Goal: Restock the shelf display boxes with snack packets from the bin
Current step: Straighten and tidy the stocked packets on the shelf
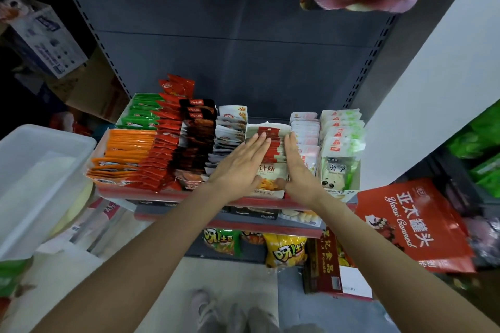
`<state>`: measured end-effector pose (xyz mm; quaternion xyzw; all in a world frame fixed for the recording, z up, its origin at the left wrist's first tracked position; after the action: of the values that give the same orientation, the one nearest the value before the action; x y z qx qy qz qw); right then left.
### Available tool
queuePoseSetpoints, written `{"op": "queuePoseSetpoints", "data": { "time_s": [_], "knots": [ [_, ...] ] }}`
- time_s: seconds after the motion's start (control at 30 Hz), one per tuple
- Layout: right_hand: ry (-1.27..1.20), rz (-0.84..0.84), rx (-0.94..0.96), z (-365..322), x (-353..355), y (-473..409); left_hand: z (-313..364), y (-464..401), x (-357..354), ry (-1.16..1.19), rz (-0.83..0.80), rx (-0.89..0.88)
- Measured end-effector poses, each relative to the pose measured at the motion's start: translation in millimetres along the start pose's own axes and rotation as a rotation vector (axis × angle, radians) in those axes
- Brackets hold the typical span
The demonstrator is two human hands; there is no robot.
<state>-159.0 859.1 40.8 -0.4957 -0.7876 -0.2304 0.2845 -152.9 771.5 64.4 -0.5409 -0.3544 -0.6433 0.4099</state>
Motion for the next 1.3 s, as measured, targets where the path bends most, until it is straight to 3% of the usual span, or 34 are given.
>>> {"op": "queuePoseSetpoints", "data": {
  "time_s": [0.1, 0.2, 0.27, 0.37, 0.43, 0.6, 0.83, 1.07, 1.13, 1.2, 1.3],
  "knots": [
    [-0.142, 0.253, -0.073, 9.5, 15.1, 9.0, -2.1, -3.3, 0.7, 0.024, -0.013, 0.015],
    [0.001, 0.538, -0.136, 23.5, 24.2, 36.3, -0.5, 0.0, -1.8, 0.014, 0.019, 0.054],
    [0.202, 0.476, -0.062, 14.4, 10.3, 43.0, 1.5, -0.4, -0.7, -0.014, 0.050, 0.066],
    [0.509, 0.203, 0.155, -3.2, -31.0, 38.1, 0.7, -4.0, 3.8, -0.026, 0.086, 0.074],
    [0.621, 0.062, 0.162, 0.2, -49.1, 32.5, 0.6, -5.2, 5.1, -0.031, 0.095, 0.066],
    [0.806, -0.017, 0.134, -2.4, -58.2, 21.1, -4.4, -3.2, 7.8, 0.029, 0.110, 0.050],
    [0.797, -0.135, 0.017, 12.0, -68.6, 19.0, -7.2, -3.8, 13.3, 0.096, 0.071, 0.049],
    [0.874, -0.168, 0.014, 21.4, -76.7, 34.2, -6.8, -5.7, -1.5, 0.084, 0.019, 0.038],
    [0.783, -0.167, 0.033, 21.8, -75.8, 34.9, -5.0, -6.4, -9.6, 0.045, -0.007, 0.024],
    [0.515, -0.016, 0.064, 16.6, -58.7, 35.5, -5.7, -6.7, -13.4, 0.005, -0.010, 0.029],
    [0.068, 0.502, -0.083, 27.5, 1.0, 47.2, -9.6, -9.8, -15.6, -0.059, -0.061, 0.017]
  ]
}}
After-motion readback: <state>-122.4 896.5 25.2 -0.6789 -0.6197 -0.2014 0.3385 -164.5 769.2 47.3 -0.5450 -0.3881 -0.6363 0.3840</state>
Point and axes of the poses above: each hand's wrist, its own y-axis away from the middle knuckle, its own x-axis out of the back of the hand, z = x × y, the point moved 10 cm from there along -y, towards the middle knuckle, and after that the axes turned 1 degree about z, right-handed, at the moved point
